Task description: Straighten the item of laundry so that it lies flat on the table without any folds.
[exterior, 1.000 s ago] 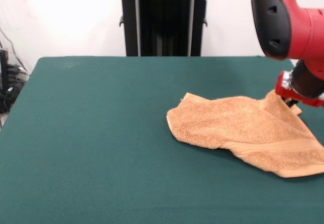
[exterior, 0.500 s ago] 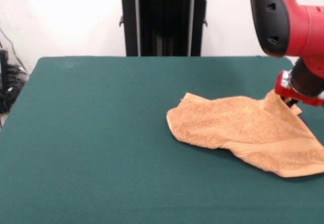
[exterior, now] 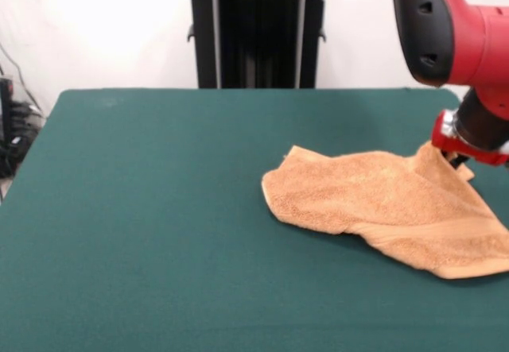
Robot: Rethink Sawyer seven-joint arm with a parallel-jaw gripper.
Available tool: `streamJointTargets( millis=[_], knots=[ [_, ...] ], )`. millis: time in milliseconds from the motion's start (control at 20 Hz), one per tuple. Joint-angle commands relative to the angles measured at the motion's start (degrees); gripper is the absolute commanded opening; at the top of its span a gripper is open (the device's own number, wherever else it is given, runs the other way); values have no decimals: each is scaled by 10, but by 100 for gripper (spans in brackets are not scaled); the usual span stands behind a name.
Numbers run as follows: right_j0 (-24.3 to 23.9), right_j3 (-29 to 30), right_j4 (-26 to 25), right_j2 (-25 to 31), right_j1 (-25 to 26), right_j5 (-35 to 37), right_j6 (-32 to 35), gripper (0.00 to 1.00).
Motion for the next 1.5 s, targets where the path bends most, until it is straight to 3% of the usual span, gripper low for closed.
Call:
streamJointTargets(
  millis=[50, 250, 700, 1000, 1050, 1500],
  knots=[
    [2, 30, -10, 55, 77, -146, 87, 100],
    [-1, 24, -3, 50, 44, -67, 84, 100],
    [-4, 17, 0, 45, 16, -6, 85, 100],
    [-5, 28, -14, 47, 22, -33, 65, 100],
    [-4, 35, -14, 48, 21, -42, 68, 0],
    [4, 71, -9, 52, 17, -137, 87, 0]
  ],
)
